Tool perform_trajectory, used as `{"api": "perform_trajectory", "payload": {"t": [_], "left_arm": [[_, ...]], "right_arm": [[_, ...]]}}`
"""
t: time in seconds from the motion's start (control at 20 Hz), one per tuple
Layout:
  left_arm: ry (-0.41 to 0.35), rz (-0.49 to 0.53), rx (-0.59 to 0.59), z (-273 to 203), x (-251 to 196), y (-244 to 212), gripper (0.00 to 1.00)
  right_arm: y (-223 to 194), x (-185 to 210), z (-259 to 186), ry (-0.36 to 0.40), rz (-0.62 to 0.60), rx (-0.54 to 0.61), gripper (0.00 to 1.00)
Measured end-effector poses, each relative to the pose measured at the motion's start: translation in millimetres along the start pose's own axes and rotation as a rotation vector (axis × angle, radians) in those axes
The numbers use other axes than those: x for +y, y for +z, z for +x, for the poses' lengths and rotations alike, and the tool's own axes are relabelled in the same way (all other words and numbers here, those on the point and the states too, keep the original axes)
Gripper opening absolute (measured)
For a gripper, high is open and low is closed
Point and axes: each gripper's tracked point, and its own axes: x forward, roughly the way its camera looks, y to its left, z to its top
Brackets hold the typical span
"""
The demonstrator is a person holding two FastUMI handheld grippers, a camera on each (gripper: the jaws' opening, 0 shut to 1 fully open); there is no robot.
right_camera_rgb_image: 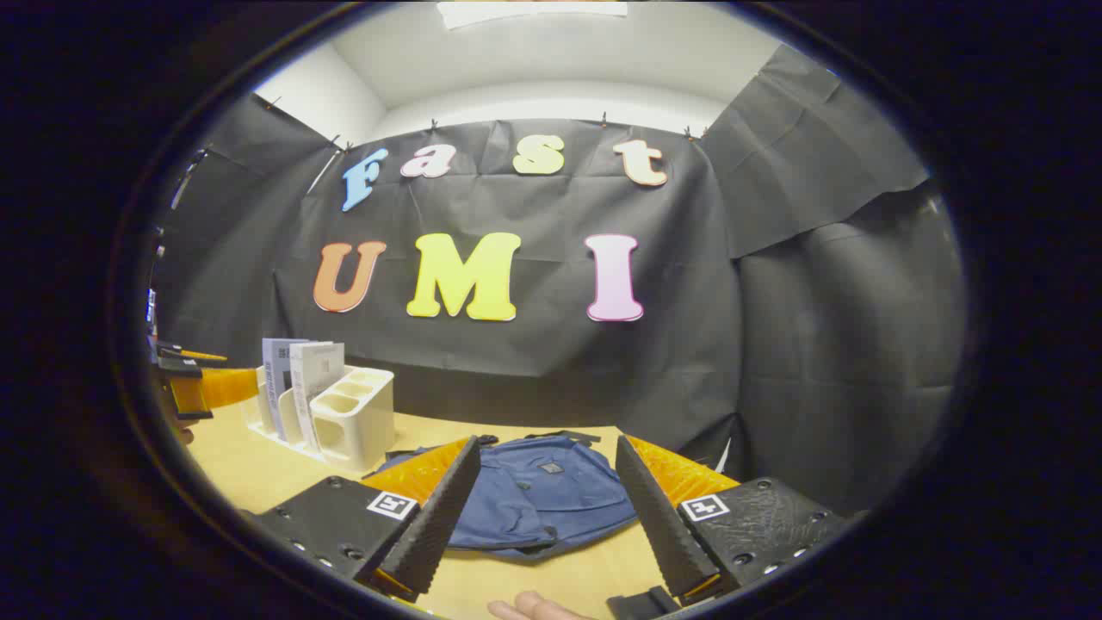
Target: Open the schoolbag, grab two books from the bookshelf and put them into the schoolbag.
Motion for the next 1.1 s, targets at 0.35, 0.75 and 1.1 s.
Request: {"api": "perform_trajectory", "payload": {"t": [0.35,0.75,1.1], "left_arm": [[-0.019,-0.062,-0.105,-34.1,35.9,28.6,0.98],[0.016,-0.042,-0.068,-38.7,42.5,18.8,0.98],[0.000,-0.062,-0.001,-26.7,39.4,-0.9,0.98]], "right_arm": [[31.0,35.3,-26.4,0.011,-0.024,-0.029,0.97],[35.9,52.1,-35.9,0.030,0.002,-0.020,0.96],[22.4,46.0,-32.4,0.036,-0.013,0.011,0.95]]}}
